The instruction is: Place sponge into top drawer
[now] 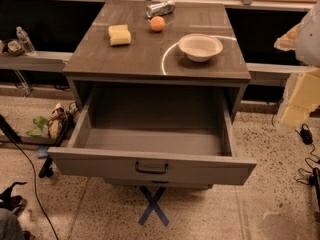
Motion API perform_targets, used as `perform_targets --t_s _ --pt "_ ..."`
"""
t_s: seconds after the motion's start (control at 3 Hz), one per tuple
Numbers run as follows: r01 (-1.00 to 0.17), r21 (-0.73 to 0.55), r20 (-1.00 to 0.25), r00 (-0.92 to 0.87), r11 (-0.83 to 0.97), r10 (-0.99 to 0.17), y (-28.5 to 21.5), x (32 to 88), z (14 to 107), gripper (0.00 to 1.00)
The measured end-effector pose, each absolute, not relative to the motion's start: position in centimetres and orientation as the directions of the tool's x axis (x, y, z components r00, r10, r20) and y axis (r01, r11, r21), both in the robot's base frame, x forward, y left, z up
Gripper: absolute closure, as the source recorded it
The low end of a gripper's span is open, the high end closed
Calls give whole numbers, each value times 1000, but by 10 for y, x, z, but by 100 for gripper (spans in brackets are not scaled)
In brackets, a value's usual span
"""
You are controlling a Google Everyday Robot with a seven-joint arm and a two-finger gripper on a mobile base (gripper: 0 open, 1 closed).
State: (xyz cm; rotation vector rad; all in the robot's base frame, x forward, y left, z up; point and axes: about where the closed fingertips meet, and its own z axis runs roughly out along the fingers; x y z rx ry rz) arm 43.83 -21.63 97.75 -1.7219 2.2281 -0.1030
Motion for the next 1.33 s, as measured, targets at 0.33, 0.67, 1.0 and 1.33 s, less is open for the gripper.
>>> perform_targets --t_s 0.33,0.67,1.0,1.33 --pt "-927 -252 -219 -227 280 -949 -216 440 978 0" --pt "-895 -250 -321 -284 370 -903 -211 460 980 0" --pt "-855 -261 -465 -295 448 -835 -190 508 988 0" --pt "-806 -262 -601 -293 530 -744 -163 561 998 0"
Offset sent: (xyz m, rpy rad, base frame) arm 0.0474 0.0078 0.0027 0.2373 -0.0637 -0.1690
